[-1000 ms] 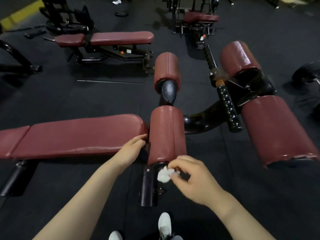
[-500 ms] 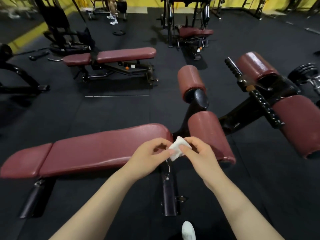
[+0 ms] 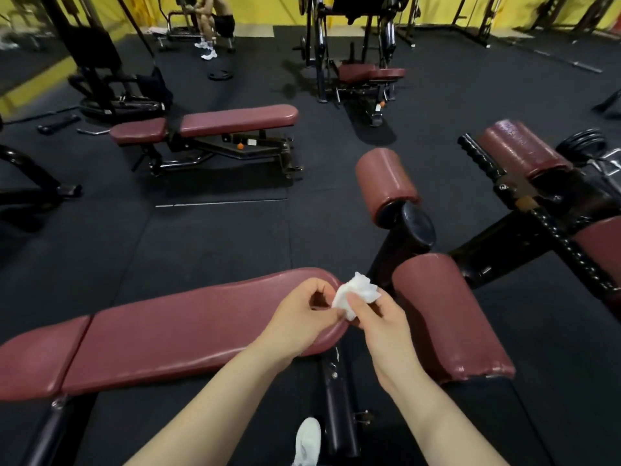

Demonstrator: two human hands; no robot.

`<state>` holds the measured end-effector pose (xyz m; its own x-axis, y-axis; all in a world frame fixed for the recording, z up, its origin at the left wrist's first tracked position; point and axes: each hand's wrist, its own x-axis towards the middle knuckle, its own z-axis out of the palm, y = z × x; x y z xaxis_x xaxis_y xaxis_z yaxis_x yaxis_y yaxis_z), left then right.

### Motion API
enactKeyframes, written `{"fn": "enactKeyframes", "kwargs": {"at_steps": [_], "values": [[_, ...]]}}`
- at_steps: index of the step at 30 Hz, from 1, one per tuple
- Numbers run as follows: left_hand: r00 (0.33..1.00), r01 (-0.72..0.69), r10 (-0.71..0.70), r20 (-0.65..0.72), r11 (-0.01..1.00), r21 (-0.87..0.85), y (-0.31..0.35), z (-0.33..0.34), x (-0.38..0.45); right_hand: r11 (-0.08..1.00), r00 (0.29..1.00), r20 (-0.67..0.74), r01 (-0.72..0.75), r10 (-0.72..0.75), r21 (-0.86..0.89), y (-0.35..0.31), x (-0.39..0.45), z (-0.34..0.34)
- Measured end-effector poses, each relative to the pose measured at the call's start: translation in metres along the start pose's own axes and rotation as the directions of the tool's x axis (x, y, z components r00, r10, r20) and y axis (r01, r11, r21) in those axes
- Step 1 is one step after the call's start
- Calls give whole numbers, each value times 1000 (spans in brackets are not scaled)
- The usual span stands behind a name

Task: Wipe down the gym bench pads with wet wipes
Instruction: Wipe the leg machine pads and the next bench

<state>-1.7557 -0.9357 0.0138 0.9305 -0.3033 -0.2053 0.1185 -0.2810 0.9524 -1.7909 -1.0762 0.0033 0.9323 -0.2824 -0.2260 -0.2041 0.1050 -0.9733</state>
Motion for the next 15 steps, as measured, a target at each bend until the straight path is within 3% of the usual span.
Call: {"fn": "enactKeyframes", "kwargs": {"at_steps": [4,11,15], "values": [[998,-30,23,53,992,126,-1,-14,55,984,985,-135,84,-106,-159,-17,55,-10],[991,-107,71,116,932,345,14,-25,145,819,973,-109,109,-205,-564,-49,126,-37],[978,-159,98,184,923,352,25,-24,189,791,949,-181,99,-257,-603,-63,150,-50]]}}
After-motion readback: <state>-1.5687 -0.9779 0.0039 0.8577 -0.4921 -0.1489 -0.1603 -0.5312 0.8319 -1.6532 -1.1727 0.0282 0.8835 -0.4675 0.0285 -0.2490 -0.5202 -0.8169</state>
